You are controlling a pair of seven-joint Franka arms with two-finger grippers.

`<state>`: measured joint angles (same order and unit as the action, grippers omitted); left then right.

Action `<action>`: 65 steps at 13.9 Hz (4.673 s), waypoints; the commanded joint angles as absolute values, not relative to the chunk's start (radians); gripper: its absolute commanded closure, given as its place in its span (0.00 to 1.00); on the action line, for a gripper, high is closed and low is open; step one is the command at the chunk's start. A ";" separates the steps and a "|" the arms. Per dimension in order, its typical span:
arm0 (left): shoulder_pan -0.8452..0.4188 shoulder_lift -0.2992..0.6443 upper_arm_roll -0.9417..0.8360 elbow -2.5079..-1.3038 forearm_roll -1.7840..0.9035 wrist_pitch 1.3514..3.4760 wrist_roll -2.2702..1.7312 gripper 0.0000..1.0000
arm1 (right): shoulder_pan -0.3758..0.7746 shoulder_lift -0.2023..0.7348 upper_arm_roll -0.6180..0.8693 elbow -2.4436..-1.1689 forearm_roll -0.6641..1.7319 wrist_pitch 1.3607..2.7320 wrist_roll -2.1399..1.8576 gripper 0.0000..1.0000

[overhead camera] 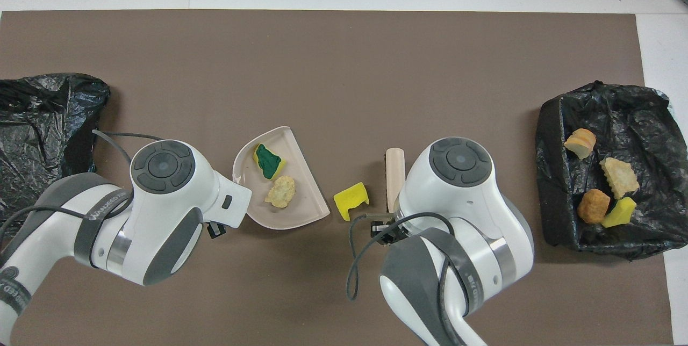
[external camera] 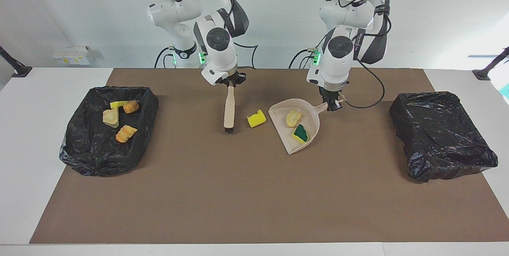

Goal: Sweep and dump trash in bin
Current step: 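Sweep the yellow sponge into the dustpan with the right gripper's brush, then carry the loaded dustpan with the left gripper to the nearer black bag, then tip the dustpan over the black bag with the left gripper, then lay the brush down on the table with the right gripper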

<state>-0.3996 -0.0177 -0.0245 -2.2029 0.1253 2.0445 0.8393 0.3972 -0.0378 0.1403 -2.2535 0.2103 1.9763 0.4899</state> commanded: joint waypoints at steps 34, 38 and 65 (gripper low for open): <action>0.081 -0.153 -0.002 -1.952 0.061 1.731 0.656 1.00 | 0.727 0.170 0.167 -2.046 0.087 2.079 0.836 1.00; 0.291 -0.060 0.005 -1.739 0.034 1.501 0.805 1.00 | 0.719 0.172 0.167 -2.042 0.094 2.056 0.835 0.99; 0.287 0.083 0.005 -1.621 0.935 1.684 1.117 1.00 | 0.330 -0.008 0.155 -1.706 0.103 1.441 0.275 0.00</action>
<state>0.3063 0.0883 -0.0095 -1.6090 0.8691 1.6815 1.1059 0.3877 -0.0200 0.1524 -1.7706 0.1251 1.5028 0.3793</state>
